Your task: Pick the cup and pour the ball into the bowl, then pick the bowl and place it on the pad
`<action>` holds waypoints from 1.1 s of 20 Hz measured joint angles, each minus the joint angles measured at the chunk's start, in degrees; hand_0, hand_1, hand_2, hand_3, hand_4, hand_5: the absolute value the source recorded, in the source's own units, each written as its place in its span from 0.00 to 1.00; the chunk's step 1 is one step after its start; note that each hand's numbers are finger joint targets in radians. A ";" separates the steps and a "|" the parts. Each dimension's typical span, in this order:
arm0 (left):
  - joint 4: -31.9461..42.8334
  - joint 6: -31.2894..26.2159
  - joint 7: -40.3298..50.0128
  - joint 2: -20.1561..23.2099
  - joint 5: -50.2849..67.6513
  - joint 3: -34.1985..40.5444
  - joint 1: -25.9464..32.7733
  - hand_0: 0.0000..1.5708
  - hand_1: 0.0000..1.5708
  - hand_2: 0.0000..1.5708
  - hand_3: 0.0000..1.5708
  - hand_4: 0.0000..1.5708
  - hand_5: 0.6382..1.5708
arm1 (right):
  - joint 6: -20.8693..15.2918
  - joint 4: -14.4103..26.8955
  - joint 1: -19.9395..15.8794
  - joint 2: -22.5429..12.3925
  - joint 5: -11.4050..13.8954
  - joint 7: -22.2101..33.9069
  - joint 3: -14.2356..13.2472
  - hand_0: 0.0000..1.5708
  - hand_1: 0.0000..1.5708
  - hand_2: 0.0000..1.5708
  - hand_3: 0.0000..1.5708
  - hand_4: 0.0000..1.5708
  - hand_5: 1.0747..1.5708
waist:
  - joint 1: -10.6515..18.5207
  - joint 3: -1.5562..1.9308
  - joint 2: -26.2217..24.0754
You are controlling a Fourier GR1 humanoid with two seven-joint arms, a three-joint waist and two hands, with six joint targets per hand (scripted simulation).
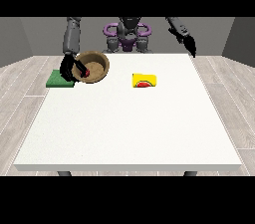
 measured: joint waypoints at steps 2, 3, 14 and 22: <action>1.72 0.05 0.44 -0.07 0.36 0.62 0.77 0.00 0.00 0.00 0.00 0.00 0.10 | 2.46 -1.39 0.26 -4.86 2.45 4.64 1.99 1.00 1.00 1.00 1.00 0.97 0.99 | -1.91 0.14 -2.48; 2.55 0.10 0.16 0.20 0.53 1.09 1.47 0.00 0.00 0.00 0.00 0.00 0.10 | 4.08 -2.18 0.33 -7.76 3.47 6.09 2.66 1.00 1.00 1.00 1.00 1.00 1.00 | -3.01 0.20 -3.47; 9.42 2.14 -5.82 4.39 3.54 8.13 5.75 0.00 0.00 0.00 0.00 0.00 0.04 | 17.81 -13.48 -7.45 -17.97 11.08 18.57 7.21 1.00 1.00 1.00 0.98 1.00 0.86 | -13.53 0.73 -6.17; 9.79 -2.88 -13.96 12.55 9.82 15.74 4.05 0.00 0.00 0.00 0.00 0.53 0.59 | 10.62 -5.27 -9.30 -16.98 12.02 9.58 0.55 1.00 1.00 1.00 1.00 0.90 0.98 | -14.12 0.89 4.88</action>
